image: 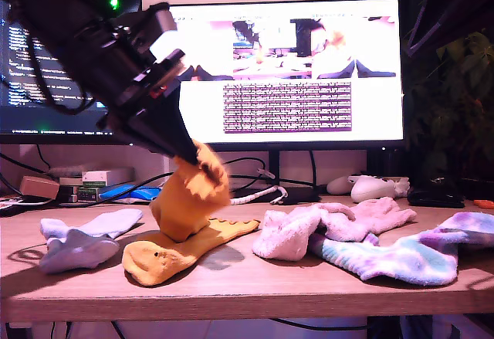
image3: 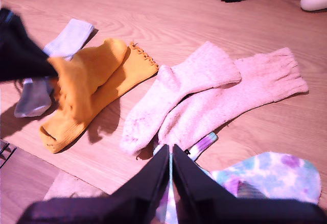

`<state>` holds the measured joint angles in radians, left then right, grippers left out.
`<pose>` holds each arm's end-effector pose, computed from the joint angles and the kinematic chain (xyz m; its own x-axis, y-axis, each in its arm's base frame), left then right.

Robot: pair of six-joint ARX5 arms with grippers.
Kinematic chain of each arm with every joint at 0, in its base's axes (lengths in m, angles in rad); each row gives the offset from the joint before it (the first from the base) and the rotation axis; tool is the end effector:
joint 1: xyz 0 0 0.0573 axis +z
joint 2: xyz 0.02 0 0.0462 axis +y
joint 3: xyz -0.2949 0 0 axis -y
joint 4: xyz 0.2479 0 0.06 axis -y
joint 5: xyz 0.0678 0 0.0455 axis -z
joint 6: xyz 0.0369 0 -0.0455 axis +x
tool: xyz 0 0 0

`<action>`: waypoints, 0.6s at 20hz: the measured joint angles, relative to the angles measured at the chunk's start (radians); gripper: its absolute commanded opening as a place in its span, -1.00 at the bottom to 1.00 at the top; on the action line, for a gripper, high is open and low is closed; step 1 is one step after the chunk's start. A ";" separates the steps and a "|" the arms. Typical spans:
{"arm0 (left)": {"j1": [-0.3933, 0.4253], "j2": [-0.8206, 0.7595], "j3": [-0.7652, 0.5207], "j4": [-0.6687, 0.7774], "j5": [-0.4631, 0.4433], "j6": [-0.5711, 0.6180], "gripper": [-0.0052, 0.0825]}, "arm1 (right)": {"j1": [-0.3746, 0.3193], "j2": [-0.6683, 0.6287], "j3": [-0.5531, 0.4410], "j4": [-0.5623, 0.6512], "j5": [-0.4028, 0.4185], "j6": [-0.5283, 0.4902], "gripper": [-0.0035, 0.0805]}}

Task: Pair up the socks based on colour and pattern, by placing them on top of one another

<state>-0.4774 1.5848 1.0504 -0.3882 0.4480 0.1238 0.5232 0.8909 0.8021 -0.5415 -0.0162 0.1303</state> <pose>0.2849 -0.1654 0.2432 0.2843 -0.6348 -0.7185 0.7289 0.6299 -0.2681 0.1482 0.0862 0.3089 0.6916 0.4176 -0.5893 -0.4403 0.8905 0.1144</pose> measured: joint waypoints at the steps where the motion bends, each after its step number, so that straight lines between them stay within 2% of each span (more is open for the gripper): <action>1: 0.000 0.000 0.000 -0.033 0.013 -0.010 -0.93 | 0.000 0.000 0.000 0.000 0.000 0.000 -0.94; 4: 0.002 0.000 0.000 -0.133 0.021 -0.011 -0.92 | 0.000 0.000 0.000 0.000 -0.002 0.000 -0.94; 5: 0.002 0.000 0.000 -0.163 0.022 -0.010 -0.82 | 0.000 0.000 0.000 0.000 -0.002 0.000 -0.94; 8: 0.002 0.000 0.000 -0.245 0.022 -0.009 -0.18 | 0.000 0.000 0.000 0.001 -0.002 0.000 -0.94; 9: 0.002 0.000 0.000 -0.262 0.025 -0.009 -0.06 | 0.000 0.000 0.000 0.002 -0.002 0.000 -0.94; 12: 0.003 0.000 0.000 -0.351 0.031 -0.009 -0.04 | 0.000 0.000 0.000 0.003 -0.002 0.000 -0.94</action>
<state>-0.4747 1.5845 1.0508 -0.7395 0.4793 0.1146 0.5232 0.8909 0.8021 -0.5381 -0.0181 0.1303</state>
